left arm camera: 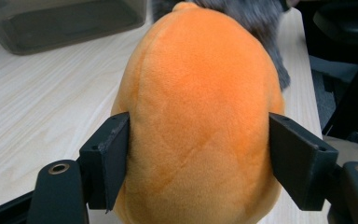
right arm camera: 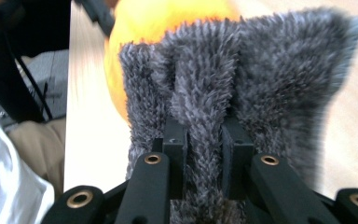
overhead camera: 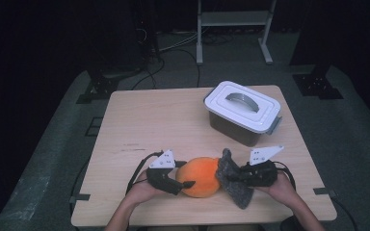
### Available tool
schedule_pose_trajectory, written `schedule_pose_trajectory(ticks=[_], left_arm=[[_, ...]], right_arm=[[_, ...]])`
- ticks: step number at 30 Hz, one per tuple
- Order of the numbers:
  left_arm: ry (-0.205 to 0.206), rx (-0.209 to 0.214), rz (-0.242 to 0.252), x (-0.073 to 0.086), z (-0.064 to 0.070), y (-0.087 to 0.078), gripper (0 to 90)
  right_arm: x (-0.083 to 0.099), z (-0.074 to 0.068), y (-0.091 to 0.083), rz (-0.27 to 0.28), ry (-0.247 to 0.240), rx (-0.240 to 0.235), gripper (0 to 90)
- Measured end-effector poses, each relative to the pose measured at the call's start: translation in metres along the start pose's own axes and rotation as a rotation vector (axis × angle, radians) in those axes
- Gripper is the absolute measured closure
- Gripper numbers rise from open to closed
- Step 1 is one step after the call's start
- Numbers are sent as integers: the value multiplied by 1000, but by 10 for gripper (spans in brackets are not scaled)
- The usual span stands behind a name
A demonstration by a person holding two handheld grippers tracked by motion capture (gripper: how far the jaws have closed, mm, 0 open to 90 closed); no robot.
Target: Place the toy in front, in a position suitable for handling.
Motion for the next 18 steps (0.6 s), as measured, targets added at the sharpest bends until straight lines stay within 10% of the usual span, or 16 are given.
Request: schedule_pose_trajectory(ticks=[18], left_arm=[[4, -24, 23, 7, 4, -2, 269]], right_arm=[[-8, -4, -1, 7, -16, 14, 745]])
Point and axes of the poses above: each handheld gripper's, and its own axes: y roughly forward along the jaws, x roughly out of its underside, z roughly to its right, the point moved 4 cm from there along y, roughly forward along the jaws, and after that the axes turned 14 degrees about x, right-handed, at the moved point
